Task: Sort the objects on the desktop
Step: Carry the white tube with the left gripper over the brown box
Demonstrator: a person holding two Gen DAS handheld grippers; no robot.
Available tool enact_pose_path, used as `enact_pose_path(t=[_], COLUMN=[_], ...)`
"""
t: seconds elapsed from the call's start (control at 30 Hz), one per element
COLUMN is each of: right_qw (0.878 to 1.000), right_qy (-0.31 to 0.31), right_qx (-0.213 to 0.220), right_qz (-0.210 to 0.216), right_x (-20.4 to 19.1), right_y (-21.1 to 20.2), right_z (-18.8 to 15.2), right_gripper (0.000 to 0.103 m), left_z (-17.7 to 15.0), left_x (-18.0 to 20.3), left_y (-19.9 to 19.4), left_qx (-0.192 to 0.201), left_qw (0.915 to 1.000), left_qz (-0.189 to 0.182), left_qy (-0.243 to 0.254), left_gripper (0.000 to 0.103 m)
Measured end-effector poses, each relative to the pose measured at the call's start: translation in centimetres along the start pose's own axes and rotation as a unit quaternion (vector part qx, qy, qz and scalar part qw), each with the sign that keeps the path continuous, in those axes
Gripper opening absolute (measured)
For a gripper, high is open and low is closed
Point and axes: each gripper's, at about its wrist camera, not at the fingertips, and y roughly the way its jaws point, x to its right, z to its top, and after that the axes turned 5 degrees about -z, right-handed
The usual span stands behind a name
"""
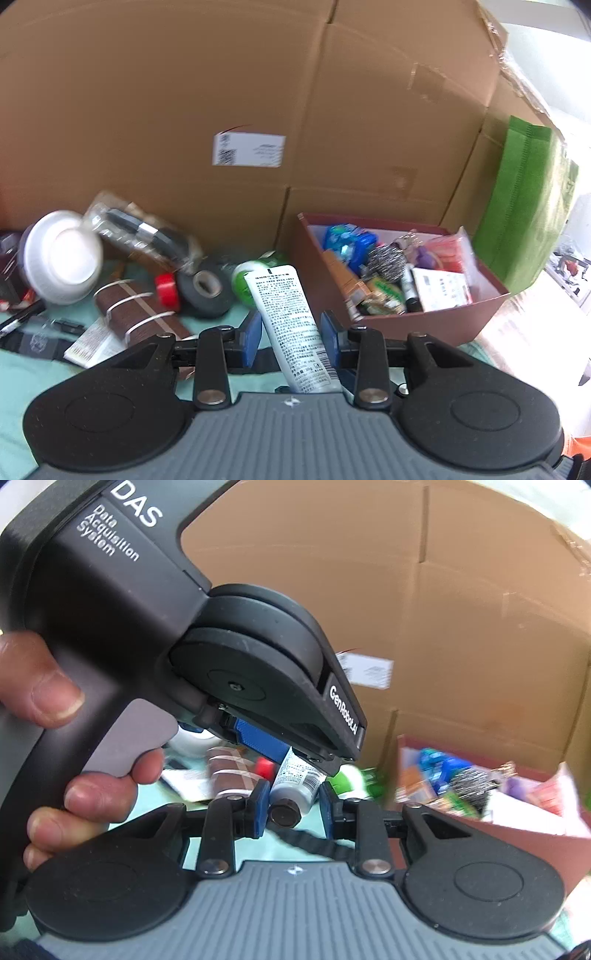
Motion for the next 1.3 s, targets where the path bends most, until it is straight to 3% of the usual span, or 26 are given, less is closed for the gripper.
enact_pose_path(t=[0.4,0.93,1.2,1.3], right_qw=[0.997,0.991,0.989,0.989], right_qy=[0.037,0.049,0.058,0.064], right_qx=[0.020,0.010,0.003,-0.005], right_qz=[-0.072,-0.127,-0.133,-0.134], right_x=[8.2,18.7,20.3,20.6], right_y=[0.2,1.7,1.4,3.2], right_z=[0.3,-1.6,-2.4,-2.5], right_gripper=[0.028,0.028,0.028,0.028], left_z=[3.3,4.8,4.8,4.7], left_x=[7.4,14.2,15.6,15.9], left_y=[5.2,13.4,16.8,18.1], left_qx=[-0.002,-0.022,-0.036,-0.045], left_qw=[0.9972,0.9904,0.9886,0.9886], left_qz=[-0.059,-0.126,-0.139,-0.137], left_qy=[0.046,0.052,0.044,0.043], left_gripper=[0.036,0.037,0.037,0.037])
